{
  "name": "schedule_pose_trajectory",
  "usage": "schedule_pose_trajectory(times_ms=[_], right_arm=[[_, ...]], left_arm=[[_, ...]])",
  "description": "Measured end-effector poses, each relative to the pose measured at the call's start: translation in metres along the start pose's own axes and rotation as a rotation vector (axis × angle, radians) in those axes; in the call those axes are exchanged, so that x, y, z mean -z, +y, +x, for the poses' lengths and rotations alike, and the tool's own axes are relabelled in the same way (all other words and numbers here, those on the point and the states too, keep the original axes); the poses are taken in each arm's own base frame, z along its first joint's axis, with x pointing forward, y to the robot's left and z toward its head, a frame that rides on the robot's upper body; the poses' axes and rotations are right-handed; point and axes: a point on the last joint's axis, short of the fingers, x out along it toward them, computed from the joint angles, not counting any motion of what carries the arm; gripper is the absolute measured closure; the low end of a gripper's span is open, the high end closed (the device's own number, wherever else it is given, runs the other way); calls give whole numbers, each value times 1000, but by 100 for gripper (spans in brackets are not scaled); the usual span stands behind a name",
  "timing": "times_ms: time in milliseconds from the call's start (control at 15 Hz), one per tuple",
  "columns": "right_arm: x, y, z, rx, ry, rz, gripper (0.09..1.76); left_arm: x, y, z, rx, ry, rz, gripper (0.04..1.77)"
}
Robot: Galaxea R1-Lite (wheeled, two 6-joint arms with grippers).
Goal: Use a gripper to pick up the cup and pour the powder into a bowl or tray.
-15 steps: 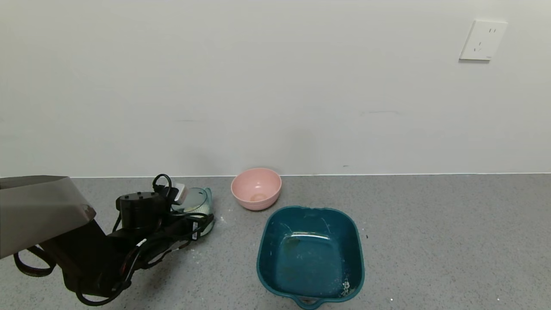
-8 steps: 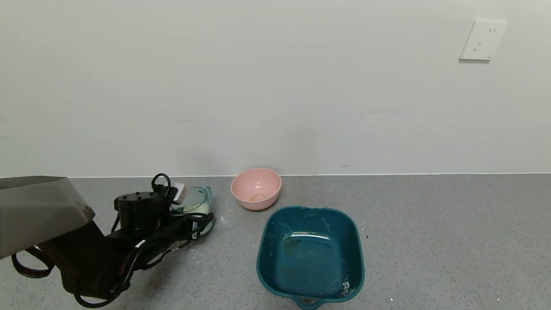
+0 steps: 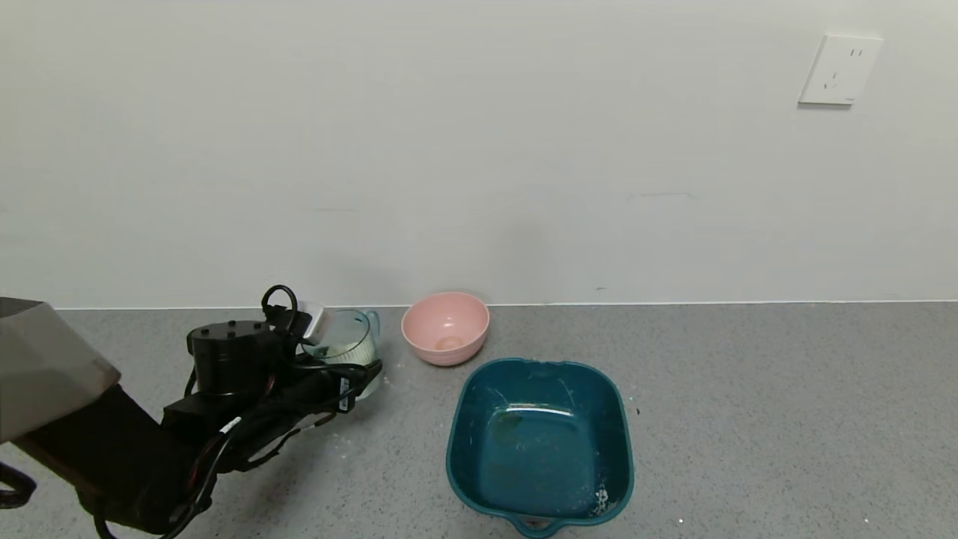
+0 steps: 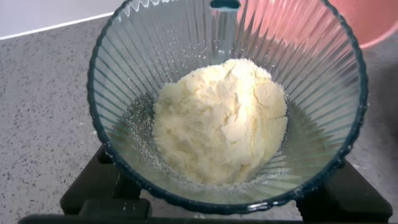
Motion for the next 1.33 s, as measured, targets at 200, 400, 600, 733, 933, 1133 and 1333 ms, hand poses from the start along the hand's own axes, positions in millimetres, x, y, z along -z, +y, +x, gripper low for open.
schedule_pose_trajectory(times_ms=[200, 400, 600, 733, 933, 1133, 1333], right_arm=[[0, 0, 0, 0, 0, 0, 14], [0, 0, 0, 0, 0, 0, 14], [0, 0, 0, 0, 0, 0, 14], [0, 0, 0, 0, 0, 0, 14], [0, 0, 0, 0, 0, 0, 14], [0, 0, 0, 0, 0, 0, 14], [0, 0, 0, 0, 0, 0, 14]], left_arm=[[-18, -17, -21, 24, -14, 22, 51], [-35, -35, -42, 26, -28, 55, 51], [-52, -52, -60, 25, -71, 168, 51], [-62, -58, -66, 3, -95, 250, 51], [-71, -64, -67, -5, -96, 384, 51], [-76, -72, -68, -20, -78, 503, 51], [-80, -88, -71, -1, -71, 603, 51]])
